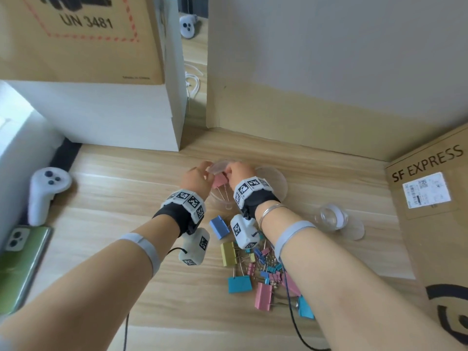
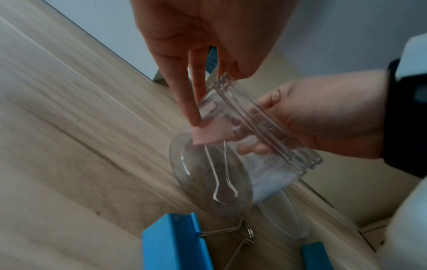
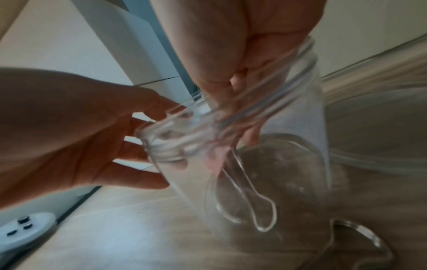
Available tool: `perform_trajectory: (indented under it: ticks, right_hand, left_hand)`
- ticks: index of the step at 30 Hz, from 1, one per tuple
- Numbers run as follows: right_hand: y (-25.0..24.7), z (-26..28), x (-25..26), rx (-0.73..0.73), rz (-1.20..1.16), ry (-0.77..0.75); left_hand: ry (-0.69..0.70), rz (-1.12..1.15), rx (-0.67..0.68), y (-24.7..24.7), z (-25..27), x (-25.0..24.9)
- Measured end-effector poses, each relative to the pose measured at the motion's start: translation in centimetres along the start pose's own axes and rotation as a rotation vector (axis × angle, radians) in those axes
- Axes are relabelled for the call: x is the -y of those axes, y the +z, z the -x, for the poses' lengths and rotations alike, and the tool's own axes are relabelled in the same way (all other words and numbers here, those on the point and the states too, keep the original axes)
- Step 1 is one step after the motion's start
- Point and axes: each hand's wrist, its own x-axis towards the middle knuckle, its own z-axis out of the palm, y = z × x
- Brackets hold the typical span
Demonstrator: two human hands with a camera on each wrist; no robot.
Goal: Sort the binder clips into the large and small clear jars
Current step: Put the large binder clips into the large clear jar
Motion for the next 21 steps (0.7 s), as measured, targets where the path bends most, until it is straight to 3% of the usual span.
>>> perform_trajectory:
  ticks: [3, 5, 6, 9, 12, 18, 21]
  right_hand:
    - [-1.3, 1.1, -1.8, -0.289, -0.126, -0.043]
    - [-2.1, 2.0, -4.2, -0.436, -0.132, 0.035]
    - [-2.4, 2.5, -5.6, -0.404, -0.094, 0.119]
    - [-1.7, 4.2, -9.7, -0.126, 0.076, 0.375]
    - [-0.2, 5.5, -11.7, 0.072, 0.036, 0.446]
    - [0.8, 6.1, -11.9, 0.142, 0.105, 0.405]
    - [-0.3, 6.1, -11.7, 0.103, -0.03, 0.417]
  left_hand:
    - [-0.003, 0.011, -0.001, 0.1, 0.0, 0.0]
    - [-0.011, 0.012, -0.006, 0.2, 0.0, 0.0]
    - [-0.012, 0.006, -0.009, 0.3, 0.1, -0.1]
    - [-0.016, 0.0, -0.009, 0.5, 0.1, -0.1]
    - [-0.019, -0.002, -0.022, 0.7, 0.1, 0.1]
    - [-0.012, 0.011, -0.026, 0.8, 0.4, 0.0]
    - [-0.014, 0.013, -0.017, 0.7, 0.3, -0.1]
